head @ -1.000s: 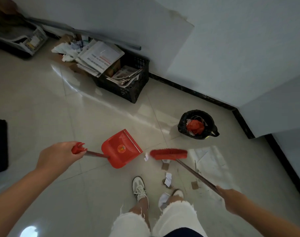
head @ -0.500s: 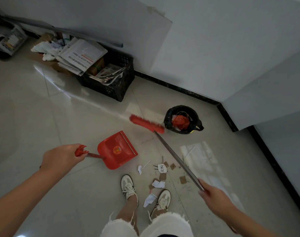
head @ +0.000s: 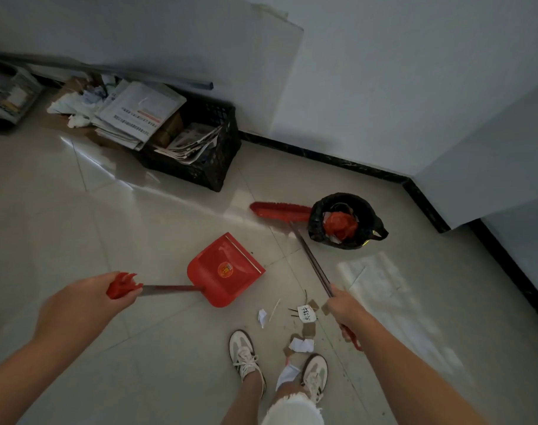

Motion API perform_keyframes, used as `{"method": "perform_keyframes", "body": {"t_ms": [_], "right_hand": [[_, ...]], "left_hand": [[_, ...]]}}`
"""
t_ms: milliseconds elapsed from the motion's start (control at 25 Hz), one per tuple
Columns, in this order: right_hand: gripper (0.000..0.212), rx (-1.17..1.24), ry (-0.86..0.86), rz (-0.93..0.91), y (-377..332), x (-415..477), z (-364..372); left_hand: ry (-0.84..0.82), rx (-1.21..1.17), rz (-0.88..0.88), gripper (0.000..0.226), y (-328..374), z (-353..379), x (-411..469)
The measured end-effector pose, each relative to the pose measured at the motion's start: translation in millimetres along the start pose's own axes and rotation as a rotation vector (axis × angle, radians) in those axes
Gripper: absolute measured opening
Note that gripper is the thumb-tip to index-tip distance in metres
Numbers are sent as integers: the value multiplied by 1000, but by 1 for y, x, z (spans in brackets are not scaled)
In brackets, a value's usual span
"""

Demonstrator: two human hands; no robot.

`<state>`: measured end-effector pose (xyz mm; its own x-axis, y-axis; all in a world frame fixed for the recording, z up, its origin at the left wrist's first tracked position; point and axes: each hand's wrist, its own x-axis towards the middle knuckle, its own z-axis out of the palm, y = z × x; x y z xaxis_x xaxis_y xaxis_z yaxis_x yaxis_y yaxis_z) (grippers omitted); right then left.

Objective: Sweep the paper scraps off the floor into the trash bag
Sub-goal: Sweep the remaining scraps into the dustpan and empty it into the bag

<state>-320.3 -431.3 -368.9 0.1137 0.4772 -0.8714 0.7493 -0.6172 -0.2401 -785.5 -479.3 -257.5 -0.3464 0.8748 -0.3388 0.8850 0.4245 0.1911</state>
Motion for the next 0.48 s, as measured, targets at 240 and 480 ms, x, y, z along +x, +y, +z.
{"method": "perform_keyframes", "body": {"t_ms": [240, 480], "right_hand": [[70, -242, -110, 60, 87, -55, 18], [64, -412, -167, 161, 147, -146, 8]], "left_hand": [[15, 60, 40, 34, -30, -10, 28], [-86, 178, 96, 25, 1, -53, 22]]}}
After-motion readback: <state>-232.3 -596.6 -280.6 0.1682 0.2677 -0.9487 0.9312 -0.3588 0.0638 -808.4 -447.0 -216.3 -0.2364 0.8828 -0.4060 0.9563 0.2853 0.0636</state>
